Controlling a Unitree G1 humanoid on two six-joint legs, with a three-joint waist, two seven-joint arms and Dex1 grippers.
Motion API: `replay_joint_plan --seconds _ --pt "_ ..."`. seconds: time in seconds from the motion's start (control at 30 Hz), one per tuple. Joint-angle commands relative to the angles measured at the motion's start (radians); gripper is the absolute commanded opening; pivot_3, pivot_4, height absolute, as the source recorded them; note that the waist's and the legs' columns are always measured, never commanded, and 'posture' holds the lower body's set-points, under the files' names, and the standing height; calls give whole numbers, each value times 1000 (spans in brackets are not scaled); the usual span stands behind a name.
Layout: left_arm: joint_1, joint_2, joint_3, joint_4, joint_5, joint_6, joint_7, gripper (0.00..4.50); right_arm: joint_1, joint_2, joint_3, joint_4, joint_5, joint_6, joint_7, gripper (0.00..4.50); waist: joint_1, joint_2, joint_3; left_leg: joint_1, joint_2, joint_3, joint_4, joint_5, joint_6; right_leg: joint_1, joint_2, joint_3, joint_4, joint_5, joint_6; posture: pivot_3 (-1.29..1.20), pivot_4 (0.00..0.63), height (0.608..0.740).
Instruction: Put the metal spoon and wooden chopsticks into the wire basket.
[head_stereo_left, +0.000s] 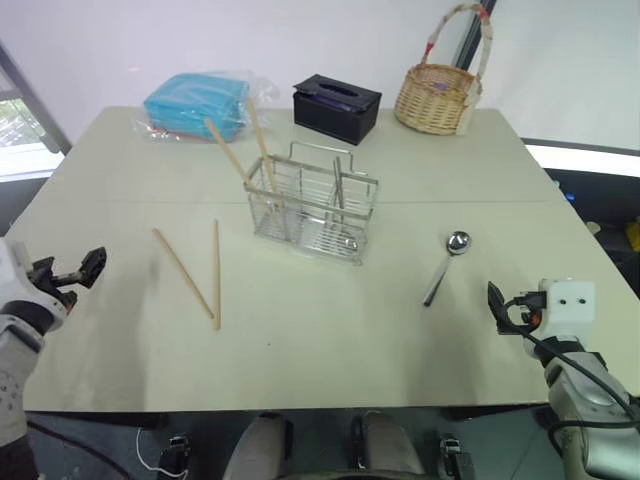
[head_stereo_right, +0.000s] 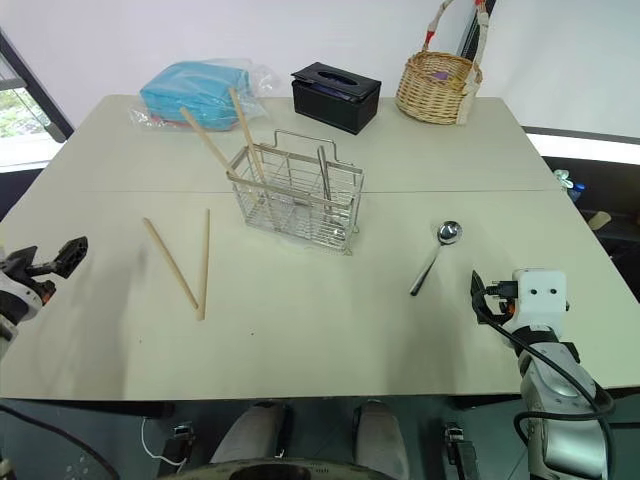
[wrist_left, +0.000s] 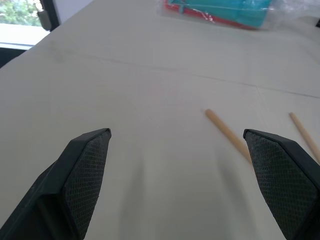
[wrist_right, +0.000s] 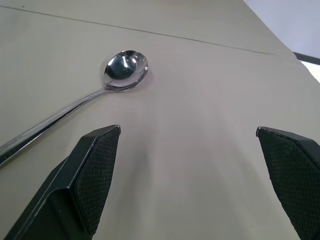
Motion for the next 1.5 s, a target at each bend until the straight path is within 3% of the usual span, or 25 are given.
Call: replay_joint_plan --seconds 0.03,0.7,0.8,0.93,1.1,1.3,1.5 --pt "-9 21 2 -18 5 -21 -13 4500 -7 1 -3 -61 0 -3 -12 4480 -1 0 0 0 0 0 0 0 0 0 0 0 0 0 0 0 150 660" --pt "-58 67 -40 -82 -25 4 -45 4500 -113 -59 65 -86 -41 85 -22 4480 0 0 0 0 0 0 1 0 0 0 0 0 0 0 0 0 150 660" --pt "-34 102 -71 -145 -66 24 -115 4500 -172 -98 94 -98 -68 152 -26 4480 0 0 0 0 0 0 1 0 0 0 0 0 0 0 0 0 150 660" --pt "-7 235 -116 -247 -186 65 -347 4500 -340 -111 139 -117 -83 405 -83 4480 -3 0 1 -2 0 0 1 0 0 -1 0 0 0 1 -2 0 150 660" --pt "-65 364 -150 -278 -298 94 -508 4500 -504 -12 170 -165 -61 721 -155 4480 -1 1 1 -2 0 0 -1 0 0 -1 1 -1 0 1 -3 0 150 660" --pt "-114 410 -204 -316 -377 111 -582 4500 -662 189 119 -136 -93 1037 -251 4480 -3 3 3 -1 0 0 -1 0 1 -4 1 -1 -1 1 -3 0 150 660" --pt "-139 422 -227 -310 -374 107 -577 4500 -715 255 81 -45 -127 1067 -298 4480 -4 4 3 -1 -2 0 -1 0 1 -4 1 -1 -1 1 -3 0 150 660"
